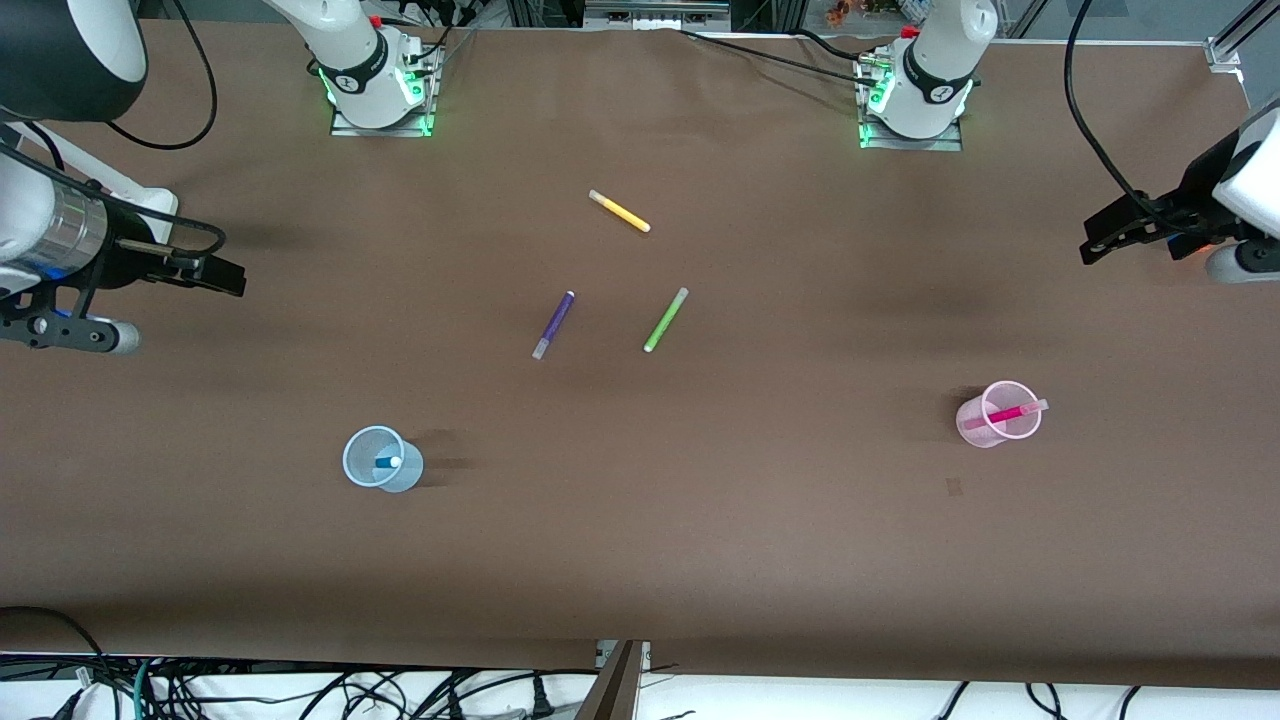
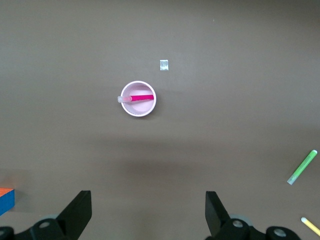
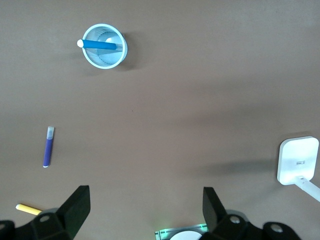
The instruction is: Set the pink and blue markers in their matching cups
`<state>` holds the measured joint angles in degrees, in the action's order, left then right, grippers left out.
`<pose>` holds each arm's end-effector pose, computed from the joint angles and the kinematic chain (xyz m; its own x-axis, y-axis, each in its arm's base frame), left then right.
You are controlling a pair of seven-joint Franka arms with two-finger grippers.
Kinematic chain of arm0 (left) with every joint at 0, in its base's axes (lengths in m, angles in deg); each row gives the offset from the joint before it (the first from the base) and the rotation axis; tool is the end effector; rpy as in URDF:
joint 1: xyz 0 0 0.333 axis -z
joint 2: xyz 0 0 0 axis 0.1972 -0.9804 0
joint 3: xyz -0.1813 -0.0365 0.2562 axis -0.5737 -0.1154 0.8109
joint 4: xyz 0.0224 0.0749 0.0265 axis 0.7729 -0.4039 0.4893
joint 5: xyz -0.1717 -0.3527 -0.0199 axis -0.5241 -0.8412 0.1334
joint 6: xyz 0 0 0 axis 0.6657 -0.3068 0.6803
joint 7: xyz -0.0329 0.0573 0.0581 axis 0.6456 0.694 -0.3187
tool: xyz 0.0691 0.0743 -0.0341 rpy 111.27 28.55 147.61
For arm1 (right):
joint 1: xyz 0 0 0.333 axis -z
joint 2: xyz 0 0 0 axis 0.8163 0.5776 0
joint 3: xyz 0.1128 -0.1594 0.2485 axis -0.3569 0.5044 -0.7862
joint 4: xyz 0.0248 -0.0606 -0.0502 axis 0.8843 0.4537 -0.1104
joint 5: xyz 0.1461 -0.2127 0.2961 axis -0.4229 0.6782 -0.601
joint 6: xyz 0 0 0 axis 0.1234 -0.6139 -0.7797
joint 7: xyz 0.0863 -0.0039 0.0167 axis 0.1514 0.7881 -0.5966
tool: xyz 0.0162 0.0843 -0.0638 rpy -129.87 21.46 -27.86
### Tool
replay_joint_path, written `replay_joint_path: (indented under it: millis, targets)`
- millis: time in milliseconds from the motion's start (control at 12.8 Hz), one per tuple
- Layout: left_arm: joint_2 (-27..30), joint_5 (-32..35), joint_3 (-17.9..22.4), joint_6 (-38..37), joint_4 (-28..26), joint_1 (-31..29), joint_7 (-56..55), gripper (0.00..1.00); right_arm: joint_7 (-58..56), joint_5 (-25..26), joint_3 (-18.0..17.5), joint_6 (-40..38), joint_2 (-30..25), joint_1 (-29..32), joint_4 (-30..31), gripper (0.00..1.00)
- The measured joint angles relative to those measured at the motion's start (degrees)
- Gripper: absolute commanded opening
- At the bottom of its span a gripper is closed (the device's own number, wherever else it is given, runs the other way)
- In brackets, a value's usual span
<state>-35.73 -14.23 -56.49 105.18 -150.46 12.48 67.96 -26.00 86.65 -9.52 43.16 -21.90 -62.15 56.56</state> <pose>0.5534 -0.0093 0.6181 0.9951 0.0975 -0.0160 0.0977 -0.9952 0.0065 0.6110 0.0695 0.5883 0.9735 -0.1495 -0.1728 -0.1382 -0.9875 0.0755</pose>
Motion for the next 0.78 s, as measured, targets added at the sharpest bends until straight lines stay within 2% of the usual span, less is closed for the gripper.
replay_joint_path:
  millis: [234,778]
  targets:
    - [2.2,0.0,0.0,1.2,-2.9,-0.2,-1.3,1.0,0.0,0.7,0.2,-1.2,-2.0,-1.2,0.2,0.99]
    - [2.5,0.0,0.5,1.4,-3.5,-0.2,-2.2,1.0,0.1,1.0,0.9,-1.1,-3.2,-1.7,2.0,0.99]
